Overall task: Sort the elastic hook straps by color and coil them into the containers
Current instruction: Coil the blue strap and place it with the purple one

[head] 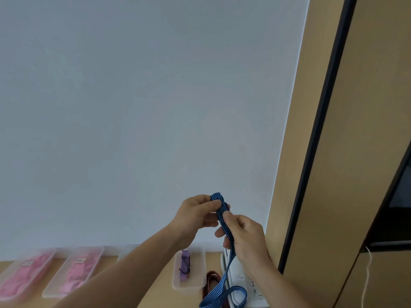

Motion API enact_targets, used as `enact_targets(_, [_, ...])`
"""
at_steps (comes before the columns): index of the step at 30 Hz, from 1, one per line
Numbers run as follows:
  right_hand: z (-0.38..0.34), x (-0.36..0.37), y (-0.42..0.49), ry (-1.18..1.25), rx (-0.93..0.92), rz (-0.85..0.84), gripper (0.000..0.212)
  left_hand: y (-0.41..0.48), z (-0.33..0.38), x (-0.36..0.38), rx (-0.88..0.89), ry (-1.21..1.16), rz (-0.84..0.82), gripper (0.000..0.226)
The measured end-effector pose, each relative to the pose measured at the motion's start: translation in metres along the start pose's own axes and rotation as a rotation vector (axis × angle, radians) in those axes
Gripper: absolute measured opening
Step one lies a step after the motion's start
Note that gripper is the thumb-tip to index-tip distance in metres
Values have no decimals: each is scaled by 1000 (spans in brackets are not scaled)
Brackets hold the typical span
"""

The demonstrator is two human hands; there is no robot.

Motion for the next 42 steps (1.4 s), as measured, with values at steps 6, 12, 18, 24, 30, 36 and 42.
enact_targets(6, [8, -5, 5, 2, 123, -11, 46, 6, 5, 1, 97, 119, 88, 14])
enact_targets(12, [3, -13, 12, 58, 146, -44, 48, 7, 3, 2, 326, 485, 185, 14])
enact_targets(18, [-2, -17, 16, 113, 199, -99, 63, -8, 3, 17, 754, 993, 253, 16])
enact_targets(24, [2, -17, 16, 147, 202, -125, 49, -15, -2, 18, 991, 1284, 238, 19])
enact_targets(30, [9, -13, 15, 141, 206, -123, 39, -18, -16, 11, 1105, 1426, 197, 33])
enact_targets(36, [1, 2, 17, 77, 83, -96, 33, -7, -23, -11, 216, 394, 122, 50])
enact_targets(42, [3, 25, 15, -77, -26, -18, 28, -3, -8, -25, 64, 28, -21, 38])
Point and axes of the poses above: each hand's wrist, its own y-axis towards the middle knuckle, its own x-axis out of the palm, z = x × y, the point moved 3 cm from there along y, towards the middle knuckle, and after that the axes turned 4 degrees about y, right-handed, at the moved point
